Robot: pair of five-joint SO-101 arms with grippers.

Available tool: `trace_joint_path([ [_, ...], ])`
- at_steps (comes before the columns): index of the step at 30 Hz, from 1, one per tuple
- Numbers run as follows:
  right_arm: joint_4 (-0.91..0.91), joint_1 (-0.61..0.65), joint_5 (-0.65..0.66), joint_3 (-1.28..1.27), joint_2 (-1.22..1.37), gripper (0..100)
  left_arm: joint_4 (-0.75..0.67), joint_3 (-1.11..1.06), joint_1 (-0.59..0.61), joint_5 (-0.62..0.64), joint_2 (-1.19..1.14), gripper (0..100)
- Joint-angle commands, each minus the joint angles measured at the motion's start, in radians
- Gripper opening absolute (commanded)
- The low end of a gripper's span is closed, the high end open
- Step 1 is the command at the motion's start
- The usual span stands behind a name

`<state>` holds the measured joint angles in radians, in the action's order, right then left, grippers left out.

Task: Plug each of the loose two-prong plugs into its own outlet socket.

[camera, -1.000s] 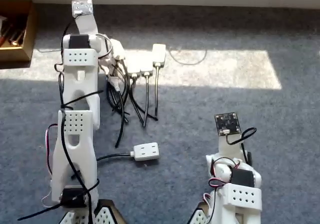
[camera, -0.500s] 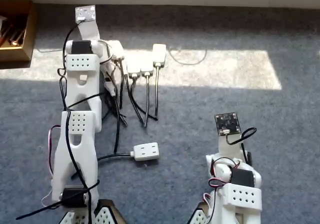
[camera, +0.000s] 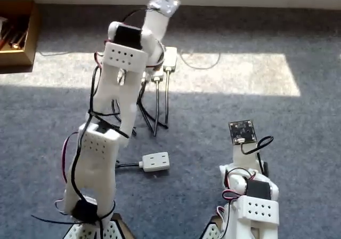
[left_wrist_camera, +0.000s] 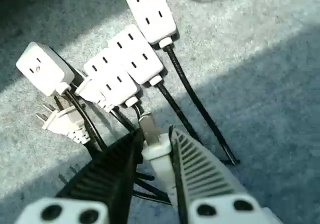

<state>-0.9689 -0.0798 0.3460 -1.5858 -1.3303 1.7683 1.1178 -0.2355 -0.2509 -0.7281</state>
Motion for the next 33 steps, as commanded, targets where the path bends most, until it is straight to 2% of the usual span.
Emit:
trace_joint_path([
  [1,0.016,-0.001,-0.003,0.004,-0.008,34.3,0.012,-0.317,-0.137,-0.112,0.206,0],
  [9,0.018,-0.180,-0.002,0.022,-0.010,34.3,-0.003,-0.679,-0.441,-0.123,0.544,0],
  [13,0.012,-0.266,0.000,0.050,-0.010,34.3,-0.132,-0.914,-0.565,-0.118,0.642,0],
  [15,0.010,-0.326,0.043,0.051,-0.010,34.3,-0.232,-1.036,-0.595,-0.087,0.662,1],
  [17,-0.012,-0.372,0.095,0.048,-0.010,34.3,-0.334,-1.144,-0.607,-0.072,0.664,1],
  [21,-0.067,-0.387,0.104,0.051,-0.010,34.3,-0.480,-1.283,-0.642,-0.069,0.662,11],
  [25,-0.077,-0.397,0.104,0.051,-0.010,34.3,-0.578,-1.280,-0.694,-0.060,0.661,17],
  [26,-0.093,-0.397,0.106,0.051,-0.010,34.3,-0.614,-1.265,-0.693,-0.023,0.661,17],
  [29,-0.105,-0.397,0.106,0.053,-0.010,34.3,-0.674,-1.178,-0.622,0.087,0.661,17],
  [33,-0.110,-0.397,0.141,0.047,-0.010,34.3,-0.654,-1.073,-0.499,0.103,0.673,17],
])
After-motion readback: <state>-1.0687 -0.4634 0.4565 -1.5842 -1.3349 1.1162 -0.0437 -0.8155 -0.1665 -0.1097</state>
